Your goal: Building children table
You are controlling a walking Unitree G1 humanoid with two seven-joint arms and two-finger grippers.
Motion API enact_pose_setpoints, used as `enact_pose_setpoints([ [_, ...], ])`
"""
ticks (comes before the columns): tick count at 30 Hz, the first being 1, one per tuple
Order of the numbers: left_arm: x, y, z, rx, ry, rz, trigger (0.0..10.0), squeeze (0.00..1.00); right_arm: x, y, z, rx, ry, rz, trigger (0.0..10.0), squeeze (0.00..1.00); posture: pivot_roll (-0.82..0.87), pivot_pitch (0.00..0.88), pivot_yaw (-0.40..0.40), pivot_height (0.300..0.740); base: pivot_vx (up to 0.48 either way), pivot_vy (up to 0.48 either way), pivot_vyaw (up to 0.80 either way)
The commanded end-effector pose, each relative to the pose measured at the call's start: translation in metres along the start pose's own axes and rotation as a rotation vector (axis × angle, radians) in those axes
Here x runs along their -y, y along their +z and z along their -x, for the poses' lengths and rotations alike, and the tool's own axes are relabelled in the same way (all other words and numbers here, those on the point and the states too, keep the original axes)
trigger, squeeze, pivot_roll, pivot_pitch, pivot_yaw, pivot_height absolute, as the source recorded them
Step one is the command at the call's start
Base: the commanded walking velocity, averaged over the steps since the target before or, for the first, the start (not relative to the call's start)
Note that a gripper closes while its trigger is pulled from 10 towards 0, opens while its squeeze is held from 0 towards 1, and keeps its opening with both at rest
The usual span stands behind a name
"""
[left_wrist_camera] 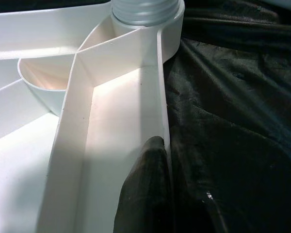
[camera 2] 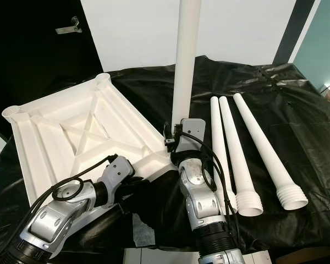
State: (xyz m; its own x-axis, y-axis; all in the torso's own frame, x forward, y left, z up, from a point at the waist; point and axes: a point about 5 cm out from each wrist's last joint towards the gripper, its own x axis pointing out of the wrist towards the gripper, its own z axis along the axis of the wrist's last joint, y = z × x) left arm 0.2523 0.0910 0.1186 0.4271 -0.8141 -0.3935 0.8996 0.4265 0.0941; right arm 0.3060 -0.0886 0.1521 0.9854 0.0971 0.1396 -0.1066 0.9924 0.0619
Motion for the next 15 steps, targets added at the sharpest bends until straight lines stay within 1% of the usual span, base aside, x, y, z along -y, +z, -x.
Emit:
enact_pose_setpoints([
  [1, 0.019, 0.021, -0.007, 0.105, -0.127, -0.063, 10.0, 0.0, 0.003, -0.027, 0.013, -0.109, -0.031, -0.043, 10.0, 0.0, 0.01, 0.0, 0.024, 0.74, 0.0, 0.0, 0.0],
  [5, 0.018, 0.02, -0.007, 0.093, -0.121, -0.064, 10.0, 0.0, 0.006, -0.028, 0.017, -0.094, -0.008, -0.03, 10.0, 0.0, 0.0, 0.0, 0.025, 0.74, 0.0, 0.0, 0.0],
  [9, 0.019, 0.019, -0.007, 0.093, -0.127, -0.05, 10.0, 0.0, 0.009, -0.03, 0.019, -0.093, -0.008, -0.046, 10.0, 0.0, 0.0, 0.0, 0.028, 0.74, 0.0, 0.0, 0.0],
  [10, 0.018, 0.021, -0.006, 0.1, -0.131, -0.037, 10.0, 1.0, 0.011, -0.032, 0.02, -0.094, -0.009, -0.052, 10.0, 0.0, 0.0, 0.0, 0.031, 0.74, 0.0, 0.0, 0.0],
  [11, 0.018, 0.021, -0.006, 0.104, -0.134, -0.029, 10.0, 1.0, 0.012, -0.032, 0.021, -0.094, -0.01, -0.056, 10.0, 0.0, 0.0, 0.0, 0.031, 0.74, 0.0, 0.0, 0.0],
  [13, 0.017, 0.022, -0.005, 0.097, -0.12, -0.039, 10.0, 1.0, 0.014, -0.033, 0.021, -0.093, -0.011, -0.05, 10.0, 0.0, 0.0, 0.0, 0.032, 0.74, 0.0, 0.0, 0.0],
  [14, 0.015, 0.024, -0.002, 0.1, -0.118, -0.05, 10.0, 0.0, 0.014, -0.033, 0.022, -0.083, -0.01, -0.044, 10.0, 0.0, 0.0, 0.0, 0.033, 0.74, 0.0, 0.0, 0.0],
  [15, 0.015, 0.024, -0.002, 0.1, -0.118, -0.05, 10.0, 0.0, 0.014, -0.033, 0.022, -0.083, -0.01, -0.044, 10.0, 0.0, 0.0, 0.0, 0.033, 0.74, 0.0, 0.0, 0.0],
])
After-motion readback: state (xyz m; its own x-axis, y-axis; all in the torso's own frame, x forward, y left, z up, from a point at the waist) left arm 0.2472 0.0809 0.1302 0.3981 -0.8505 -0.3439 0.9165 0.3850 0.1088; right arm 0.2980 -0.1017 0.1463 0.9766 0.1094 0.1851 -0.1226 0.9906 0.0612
